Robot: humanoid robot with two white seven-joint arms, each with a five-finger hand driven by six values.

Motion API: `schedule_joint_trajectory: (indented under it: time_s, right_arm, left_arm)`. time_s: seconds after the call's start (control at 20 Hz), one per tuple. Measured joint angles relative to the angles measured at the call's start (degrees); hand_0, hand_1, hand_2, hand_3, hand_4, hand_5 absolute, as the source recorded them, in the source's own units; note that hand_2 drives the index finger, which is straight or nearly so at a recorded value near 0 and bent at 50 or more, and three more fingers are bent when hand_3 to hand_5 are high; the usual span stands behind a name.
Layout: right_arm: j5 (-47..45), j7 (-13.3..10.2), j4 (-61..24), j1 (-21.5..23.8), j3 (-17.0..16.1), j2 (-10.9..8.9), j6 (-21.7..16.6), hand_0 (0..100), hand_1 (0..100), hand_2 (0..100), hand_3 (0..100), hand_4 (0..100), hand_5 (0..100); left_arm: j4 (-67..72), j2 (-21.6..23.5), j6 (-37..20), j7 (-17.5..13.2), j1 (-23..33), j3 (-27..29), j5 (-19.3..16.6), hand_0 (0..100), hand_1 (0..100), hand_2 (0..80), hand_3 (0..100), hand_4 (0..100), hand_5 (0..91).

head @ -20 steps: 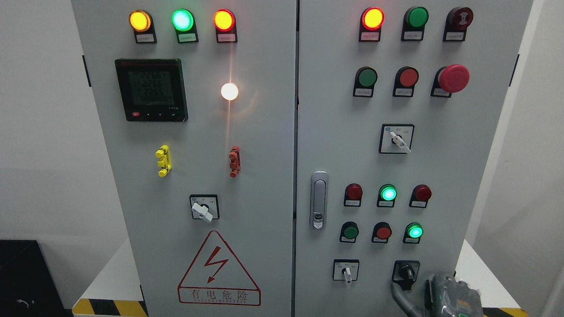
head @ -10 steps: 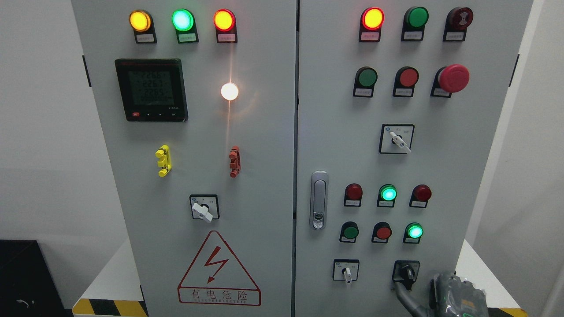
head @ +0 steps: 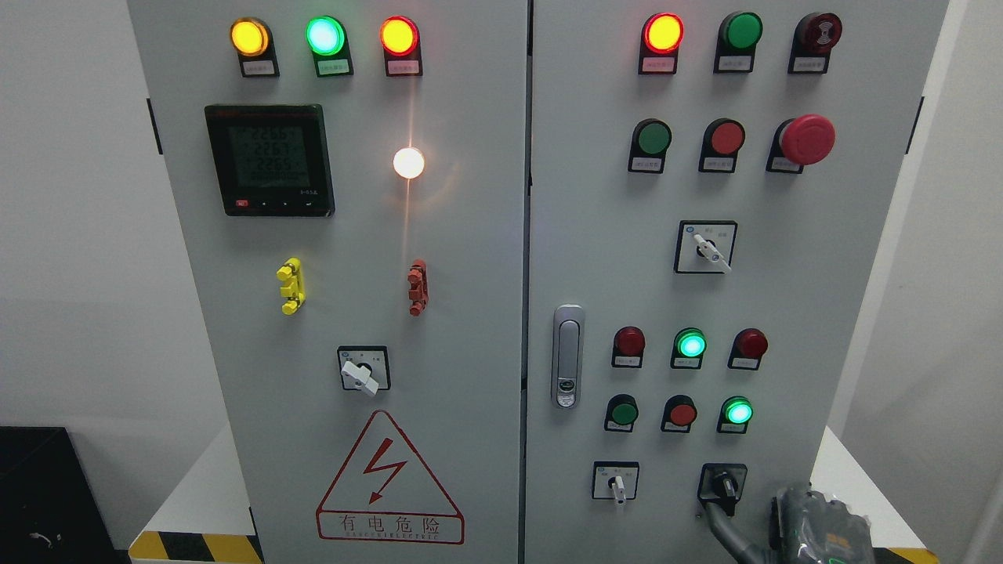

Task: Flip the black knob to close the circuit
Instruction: 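Raise the right hand up to the black rotary knob, then twist the black rotary knob with the right hand fingers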

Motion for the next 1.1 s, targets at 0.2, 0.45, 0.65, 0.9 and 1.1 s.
schedule_joint_trajectory:
  time_s: [0.2,0.45,0.65,0.9,1.1]
  right_arm:
    - [0.0,-0.04,0.03,0.0,-0.58,-0.02,-0.12,0,2,92,100,96,98]
    - [-0.04,-0.18,0.03,-0.21,-1.23,-0.02,-0.12,0,2,92,100,96,98]
    - [-0.11,0.08,0.0,-0.51,-1.77,-0.02,-0.19,0,2,92,100,96,98]
    - [-0.17,0.3,-0.05,-0.76,-2.29,-0.01,-0.29,0,2,92,100,96,98]
    - [-0.23,0.35,-0.07,-0.96,-2.69,0.0,-0.42,0,2,92,100,96,98]
  left_arm:
    - [0.0,0.0,0.0,0.0,0.0,0.0,0.0,12,56,0.0,0,0,0.0]
    - [0.0,0.0,0.0,0.0,0.0,0.0,0.0,12,56,0.0,0,0,0.0]
    - [0.0,0.0,0.0,0.0,0.0,0.0,0.0,12,56,0.0,0,0,0.0]
    - [0.0,0.0,0.0,0.0,0.0,0.0,0.0,12,56,0.0,0,0,0.0]
    - [0.0,0.0,0.0,0.0,0.0,0.0,0.0,12,56,0.0,0,0,0.0]
